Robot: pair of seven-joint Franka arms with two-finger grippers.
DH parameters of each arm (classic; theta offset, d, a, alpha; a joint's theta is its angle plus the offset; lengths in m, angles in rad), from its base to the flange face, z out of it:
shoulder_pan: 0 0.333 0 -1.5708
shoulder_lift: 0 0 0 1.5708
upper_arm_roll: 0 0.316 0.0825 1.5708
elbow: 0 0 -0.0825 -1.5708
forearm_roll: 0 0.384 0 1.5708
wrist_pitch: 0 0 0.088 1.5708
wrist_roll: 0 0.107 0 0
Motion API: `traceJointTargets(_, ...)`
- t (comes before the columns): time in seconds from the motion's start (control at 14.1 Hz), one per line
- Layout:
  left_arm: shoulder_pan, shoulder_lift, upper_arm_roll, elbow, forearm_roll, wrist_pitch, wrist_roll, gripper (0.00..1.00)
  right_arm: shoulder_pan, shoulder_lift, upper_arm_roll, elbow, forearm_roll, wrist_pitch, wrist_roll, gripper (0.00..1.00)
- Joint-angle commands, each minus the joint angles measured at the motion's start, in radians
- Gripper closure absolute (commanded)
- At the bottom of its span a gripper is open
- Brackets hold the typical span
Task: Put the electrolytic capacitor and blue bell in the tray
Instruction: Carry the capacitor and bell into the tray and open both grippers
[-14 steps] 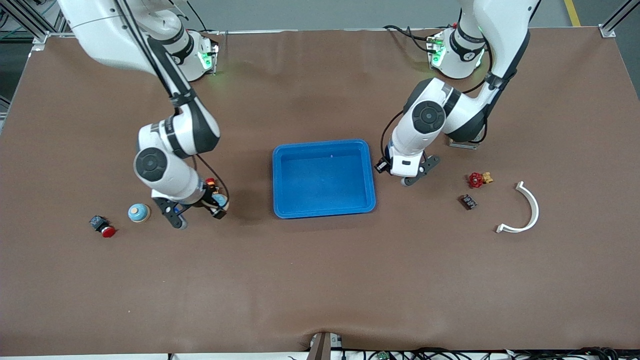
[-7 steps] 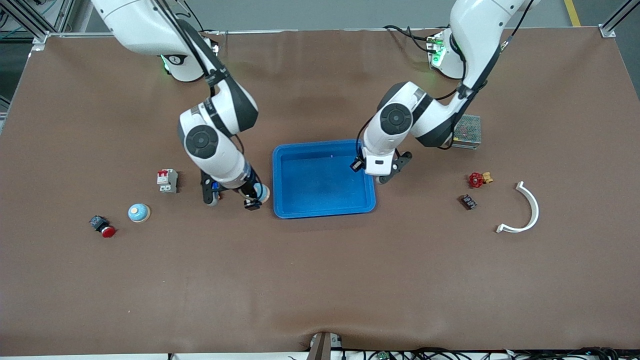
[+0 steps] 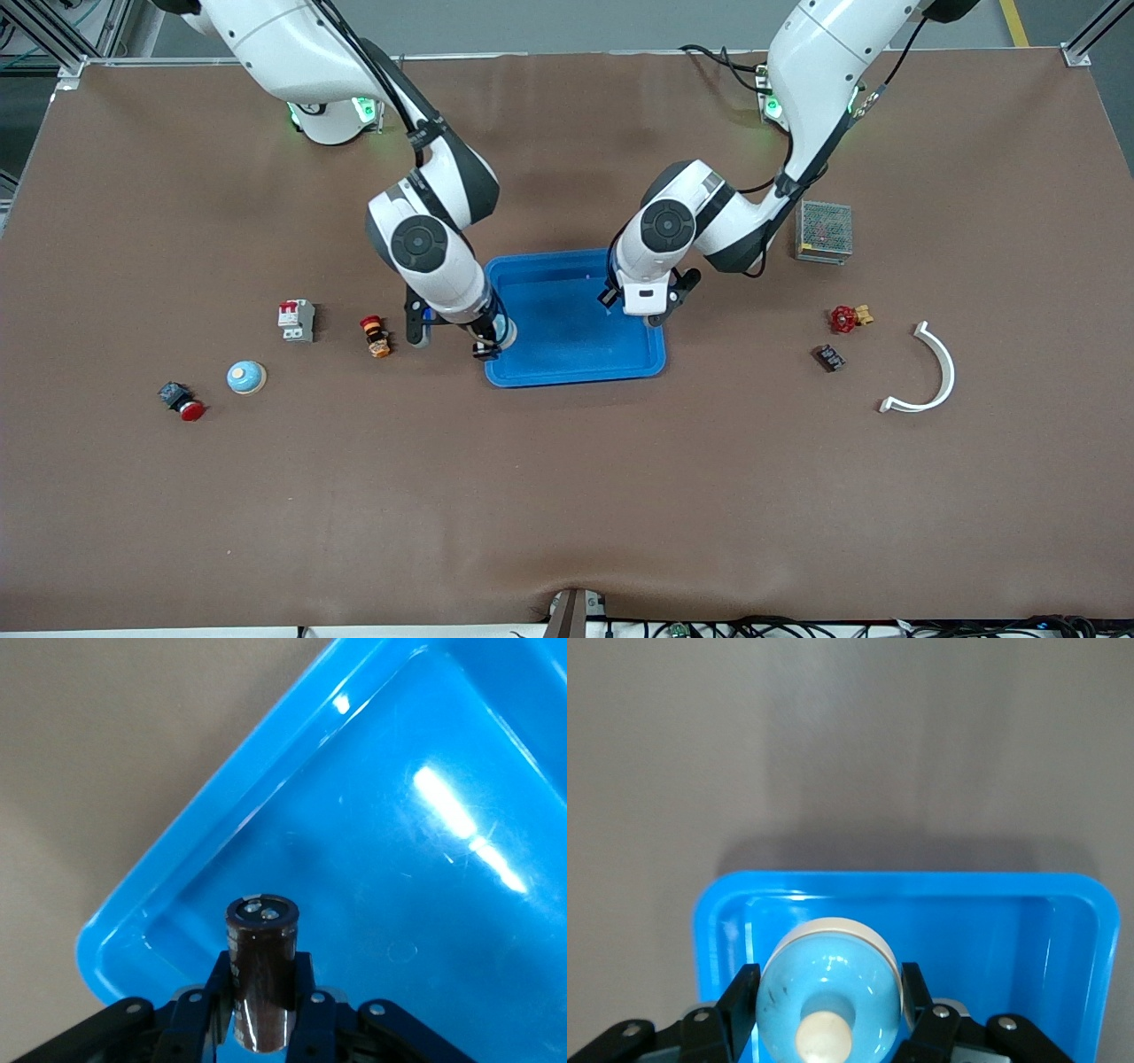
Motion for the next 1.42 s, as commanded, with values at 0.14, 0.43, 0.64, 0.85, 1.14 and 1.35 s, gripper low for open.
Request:
traceJointTargets(0.14, -0.011, 0.069, 0.009, 0.059, 0.009, -0.003, -0.019, 0.83, 0.066, 0.156, -0.015, 0.134, -0.109, 0.002, 0.149, 1.00)
traceJointTargets(0.43, -0.010, 0.057, 0.009, 0.064, 0.009, -0.003, -0.018, 0.00, 0.082, 0.202, -0.015, 0.172, -0.115, 0.011, 0.172, 1.00)
traceJointTargets(0.64, 0.013, 0.013, 0.009, 0.092, 0.011, -0.039, -0.006, 0.00, 0.079, 0.204, -0.015, 0.172, -0.117, 0.011, 0.169, 0.95)
traceJointTargets(0.85, 0.072, -0.035, 0.011, 0.153, 0.031, -0.155, 0.030, 0.00, 0.079, 0.200, -0.014, 0.176, -0.179, 0.007, 0.166, 0.00)
traceJointTargets(1.14, 0.179, -0.081, 0.011, 0.179, 0.080, -0.298, 0.126, 0.00, 0.021, 0.155, 0.008, 0.188, -0.166, -0.182, -0.155, 0.00)
traceJointTargets(1.35, 0.275, -0.089, 0.009, 0.164, 0.147, -0.375, 0.221, 0.00, -0.070, 0.060, 0.032, 0.186, -0.117, -0.342, -0.513, 0.00)
